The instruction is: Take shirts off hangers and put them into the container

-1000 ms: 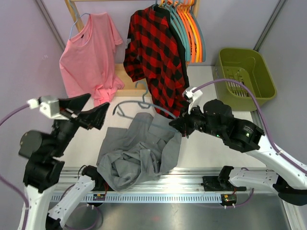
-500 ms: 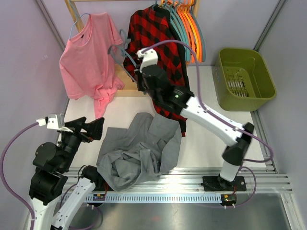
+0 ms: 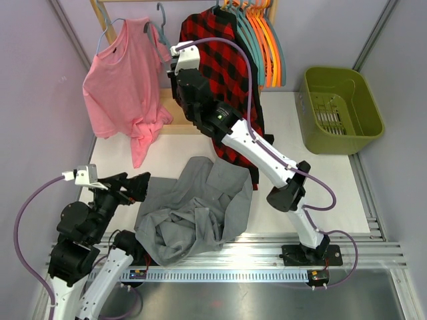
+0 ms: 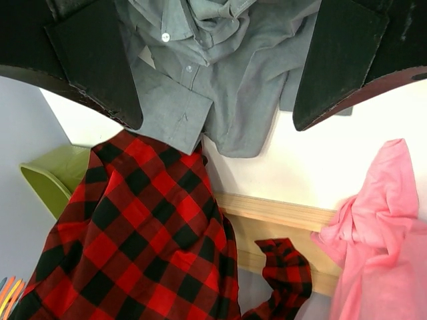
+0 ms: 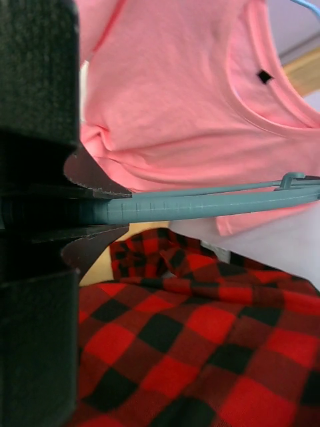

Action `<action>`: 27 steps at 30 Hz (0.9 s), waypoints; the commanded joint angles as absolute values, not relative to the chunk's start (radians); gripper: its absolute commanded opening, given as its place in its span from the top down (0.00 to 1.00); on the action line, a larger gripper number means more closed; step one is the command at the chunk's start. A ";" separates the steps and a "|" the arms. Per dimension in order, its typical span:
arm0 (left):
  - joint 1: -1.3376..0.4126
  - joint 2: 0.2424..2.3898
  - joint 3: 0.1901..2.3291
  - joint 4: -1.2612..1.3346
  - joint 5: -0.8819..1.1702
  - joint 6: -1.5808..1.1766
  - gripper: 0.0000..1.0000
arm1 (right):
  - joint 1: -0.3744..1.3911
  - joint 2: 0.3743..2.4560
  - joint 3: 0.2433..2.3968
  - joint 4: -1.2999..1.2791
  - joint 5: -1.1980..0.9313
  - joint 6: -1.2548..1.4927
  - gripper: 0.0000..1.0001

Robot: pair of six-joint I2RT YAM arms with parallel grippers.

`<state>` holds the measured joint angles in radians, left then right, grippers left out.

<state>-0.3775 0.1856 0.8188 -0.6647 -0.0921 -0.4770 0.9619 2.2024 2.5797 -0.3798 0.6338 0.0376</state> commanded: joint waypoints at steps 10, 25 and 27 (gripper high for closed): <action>-0.377 0.170 0.811 -0.653 -0.046 -0.500 0.01 | 0.888 2.284 2.761 -0.163 0.716 -0.126 1.00; -0.377 0.173 0.828 -0.653 -0.020 -0.529 0.01 | 0.808 2.272 2.749 -0.385 0.476 -0.006 1.00; -0.377 0.172 0.830 -0.655 -0.015 -0.534 0.01 | 0.808 2.266 2.743 -0.423 0.453 -0.006 1.00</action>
